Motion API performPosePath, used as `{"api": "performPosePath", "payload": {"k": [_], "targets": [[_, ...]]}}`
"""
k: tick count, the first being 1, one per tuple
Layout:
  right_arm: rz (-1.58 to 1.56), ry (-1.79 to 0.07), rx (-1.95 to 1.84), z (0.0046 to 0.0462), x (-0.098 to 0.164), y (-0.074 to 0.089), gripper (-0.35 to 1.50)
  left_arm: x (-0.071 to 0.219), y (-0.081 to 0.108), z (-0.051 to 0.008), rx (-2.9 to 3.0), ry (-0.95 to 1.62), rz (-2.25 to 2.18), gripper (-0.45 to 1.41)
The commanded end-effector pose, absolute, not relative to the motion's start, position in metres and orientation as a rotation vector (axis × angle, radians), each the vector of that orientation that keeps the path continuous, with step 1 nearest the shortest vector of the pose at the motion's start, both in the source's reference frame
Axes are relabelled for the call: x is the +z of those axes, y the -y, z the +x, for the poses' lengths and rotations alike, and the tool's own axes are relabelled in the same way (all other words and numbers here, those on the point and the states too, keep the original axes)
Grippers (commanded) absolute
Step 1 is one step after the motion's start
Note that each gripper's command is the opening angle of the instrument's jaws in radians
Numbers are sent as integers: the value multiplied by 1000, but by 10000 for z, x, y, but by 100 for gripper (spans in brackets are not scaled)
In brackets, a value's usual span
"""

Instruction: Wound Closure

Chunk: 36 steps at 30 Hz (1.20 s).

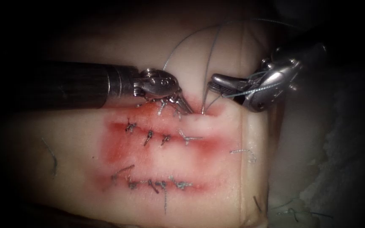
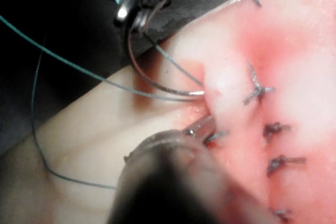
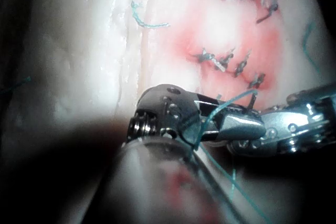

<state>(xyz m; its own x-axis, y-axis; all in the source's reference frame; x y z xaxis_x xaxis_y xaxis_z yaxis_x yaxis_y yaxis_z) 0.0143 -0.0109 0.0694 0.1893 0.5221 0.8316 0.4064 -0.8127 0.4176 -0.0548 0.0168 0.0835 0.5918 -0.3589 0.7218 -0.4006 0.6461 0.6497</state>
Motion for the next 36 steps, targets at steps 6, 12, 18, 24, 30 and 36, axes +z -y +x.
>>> {"api": "performPosePath", "payload": {"k": [6,12,18,24,30,36], "targets": [[2385,-886,1721,150,694,104,-35,838,-174,-554,30,975,902,-45],[2385,-891,1737,150,696,104,-35,835,-176,-553,26,979,913,-45],[2367,-913,1746,153,704,110,-35,831,-176,-555,16,994,924,-45],[2338,-960,1777,157,706,111,-35,828,-175,-556,12,1008,931,-45],[2329,-981,1812,153,707,108,-35,828,-174,-556,13,1008,932,-45],[2388,-940,1854,151,703,106,-35,828,-175,-555,14,1008,933,-45]]}}
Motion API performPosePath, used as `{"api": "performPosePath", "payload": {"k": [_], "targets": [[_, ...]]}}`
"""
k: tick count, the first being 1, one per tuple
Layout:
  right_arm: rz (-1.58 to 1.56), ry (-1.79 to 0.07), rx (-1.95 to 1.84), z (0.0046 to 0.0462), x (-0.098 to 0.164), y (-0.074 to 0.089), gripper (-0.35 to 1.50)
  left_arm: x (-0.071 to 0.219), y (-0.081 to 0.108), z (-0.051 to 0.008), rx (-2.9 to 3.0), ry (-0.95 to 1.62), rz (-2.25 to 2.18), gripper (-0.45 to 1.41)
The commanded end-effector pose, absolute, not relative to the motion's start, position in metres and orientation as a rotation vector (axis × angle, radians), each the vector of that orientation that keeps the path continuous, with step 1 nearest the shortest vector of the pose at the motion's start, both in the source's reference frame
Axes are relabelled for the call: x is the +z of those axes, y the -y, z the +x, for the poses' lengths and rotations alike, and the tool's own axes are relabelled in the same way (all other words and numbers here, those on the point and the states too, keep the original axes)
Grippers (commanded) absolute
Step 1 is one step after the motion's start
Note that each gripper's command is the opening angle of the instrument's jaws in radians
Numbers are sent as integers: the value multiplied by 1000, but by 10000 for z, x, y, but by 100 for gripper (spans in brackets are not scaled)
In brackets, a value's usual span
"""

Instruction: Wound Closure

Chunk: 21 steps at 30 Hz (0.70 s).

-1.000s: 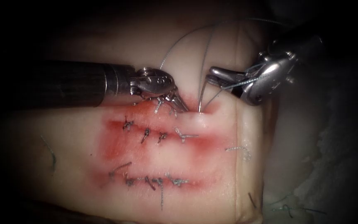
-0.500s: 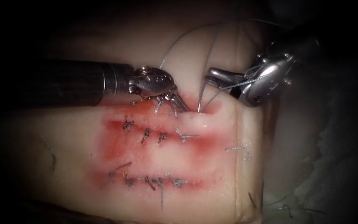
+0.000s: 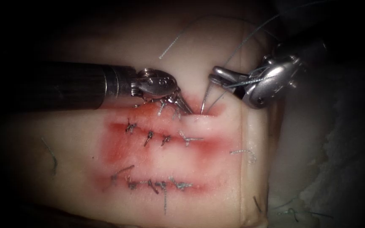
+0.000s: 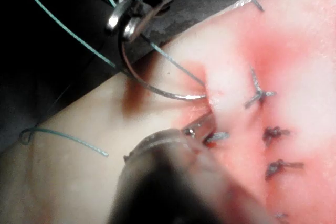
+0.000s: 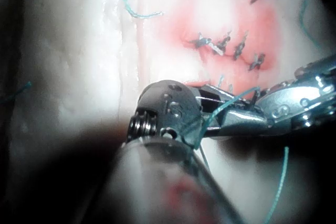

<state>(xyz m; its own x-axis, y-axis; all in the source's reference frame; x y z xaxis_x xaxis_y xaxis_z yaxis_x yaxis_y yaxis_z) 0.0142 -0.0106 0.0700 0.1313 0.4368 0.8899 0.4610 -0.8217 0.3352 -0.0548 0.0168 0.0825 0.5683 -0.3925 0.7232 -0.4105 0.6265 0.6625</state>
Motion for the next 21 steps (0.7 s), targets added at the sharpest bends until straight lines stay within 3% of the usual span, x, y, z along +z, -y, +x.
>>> {"api": "performPosePath", "payload": {"k": [1,21], "targets": [[-2348,909,-1819,151,702,105,-35,828,-175,-555,15,1008,933,-45],[-2293,815,-1783,150,704,102,-35,827,-178,-554,12,1011,930,-45]]}}
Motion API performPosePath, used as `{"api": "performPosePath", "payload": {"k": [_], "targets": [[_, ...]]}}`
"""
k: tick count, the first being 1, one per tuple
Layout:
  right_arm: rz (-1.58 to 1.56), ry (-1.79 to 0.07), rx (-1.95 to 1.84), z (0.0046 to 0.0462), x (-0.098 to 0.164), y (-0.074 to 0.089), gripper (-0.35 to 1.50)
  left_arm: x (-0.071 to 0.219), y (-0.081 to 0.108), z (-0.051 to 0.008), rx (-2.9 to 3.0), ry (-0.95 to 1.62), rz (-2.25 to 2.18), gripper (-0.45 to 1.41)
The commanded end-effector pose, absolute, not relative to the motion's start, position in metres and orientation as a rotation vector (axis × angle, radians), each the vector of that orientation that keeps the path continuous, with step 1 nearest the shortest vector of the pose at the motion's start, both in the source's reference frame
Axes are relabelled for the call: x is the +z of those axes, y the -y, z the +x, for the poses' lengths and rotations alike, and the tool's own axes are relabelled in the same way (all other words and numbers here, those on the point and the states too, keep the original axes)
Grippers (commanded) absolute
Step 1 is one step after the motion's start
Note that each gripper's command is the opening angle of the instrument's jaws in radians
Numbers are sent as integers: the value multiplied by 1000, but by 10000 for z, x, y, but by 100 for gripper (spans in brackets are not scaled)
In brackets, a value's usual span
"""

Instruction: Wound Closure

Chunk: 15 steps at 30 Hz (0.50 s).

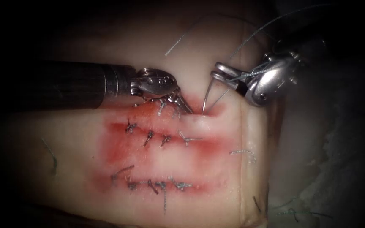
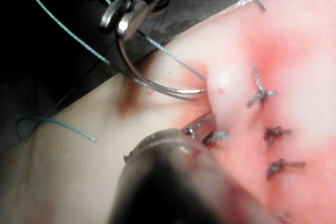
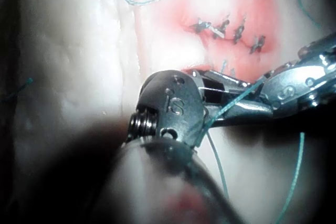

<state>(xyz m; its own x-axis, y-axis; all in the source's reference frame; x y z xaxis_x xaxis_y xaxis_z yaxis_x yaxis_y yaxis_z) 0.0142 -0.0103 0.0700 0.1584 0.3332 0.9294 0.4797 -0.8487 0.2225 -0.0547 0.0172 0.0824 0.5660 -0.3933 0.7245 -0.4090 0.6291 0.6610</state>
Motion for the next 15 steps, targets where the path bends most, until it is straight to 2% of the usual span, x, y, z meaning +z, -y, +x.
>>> {"api": "performPosePath", "payload": {"k": [1,15], "targets": [[-2290,818,-1784,150,705,101,-35,827,-178,-554,12,1011,931,-45],[-2240,803,-1778,149,709,98,-35,825,-179,-554,10,1012,930,-45]]}}
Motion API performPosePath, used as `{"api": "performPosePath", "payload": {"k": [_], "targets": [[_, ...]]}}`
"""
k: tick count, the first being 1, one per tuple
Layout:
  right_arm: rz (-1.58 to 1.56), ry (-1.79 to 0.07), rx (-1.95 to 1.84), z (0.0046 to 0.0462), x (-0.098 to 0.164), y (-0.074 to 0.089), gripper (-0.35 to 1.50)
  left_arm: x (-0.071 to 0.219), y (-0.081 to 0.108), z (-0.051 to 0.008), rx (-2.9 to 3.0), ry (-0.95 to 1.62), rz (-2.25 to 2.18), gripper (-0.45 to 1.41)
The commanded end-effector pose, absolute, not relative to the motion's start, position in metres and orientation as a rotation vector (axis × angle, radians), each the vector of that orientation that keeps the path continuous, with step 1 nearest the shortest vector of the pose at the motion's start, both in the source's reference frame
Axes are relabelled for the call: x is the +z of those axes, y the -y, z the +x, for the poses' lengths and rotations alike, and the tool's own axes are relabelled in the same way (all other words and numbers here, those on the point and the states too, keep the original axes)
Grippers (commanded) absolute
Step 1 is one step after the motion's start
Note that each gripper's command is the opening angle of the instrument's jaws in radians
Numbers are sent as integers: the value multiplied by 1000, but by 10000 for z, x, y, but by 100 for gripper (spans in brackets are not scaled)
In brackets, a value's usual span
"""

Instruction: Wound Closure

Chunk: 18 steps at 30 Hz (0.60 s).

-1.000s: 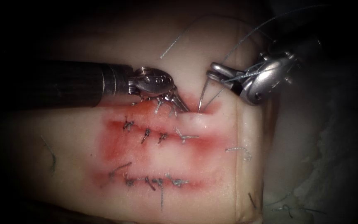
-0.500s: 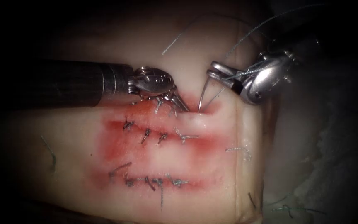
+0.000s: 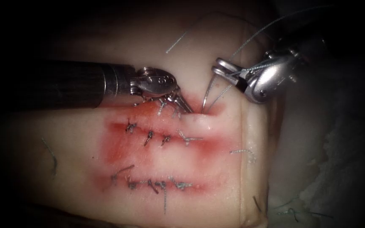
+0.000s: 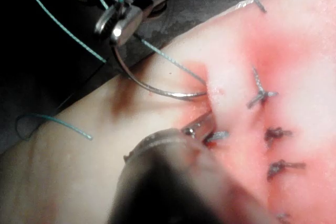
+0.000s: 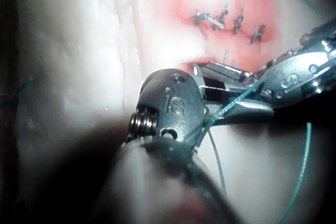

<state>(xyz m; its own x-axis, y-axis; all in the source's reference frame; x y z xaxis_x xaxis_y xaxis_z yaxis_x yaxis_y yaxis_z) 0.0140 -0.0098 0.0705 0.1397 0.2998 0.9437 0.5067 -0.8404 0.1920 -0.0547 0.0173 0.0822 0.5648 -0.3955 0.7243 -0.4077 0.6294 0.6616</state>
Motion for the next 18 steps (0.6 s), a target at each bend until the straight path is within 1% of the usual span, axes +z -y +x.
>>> {"api": "performPosePath", "payload": {"k": [1,18], "targets": [[-2237,803,-1778,149,709,98,-35,825,-179,-554,10,1013,930,-45],[-2199,740,-1741,152,708,98,-35,823,-180,-555,3,1011,932,-45]]}}
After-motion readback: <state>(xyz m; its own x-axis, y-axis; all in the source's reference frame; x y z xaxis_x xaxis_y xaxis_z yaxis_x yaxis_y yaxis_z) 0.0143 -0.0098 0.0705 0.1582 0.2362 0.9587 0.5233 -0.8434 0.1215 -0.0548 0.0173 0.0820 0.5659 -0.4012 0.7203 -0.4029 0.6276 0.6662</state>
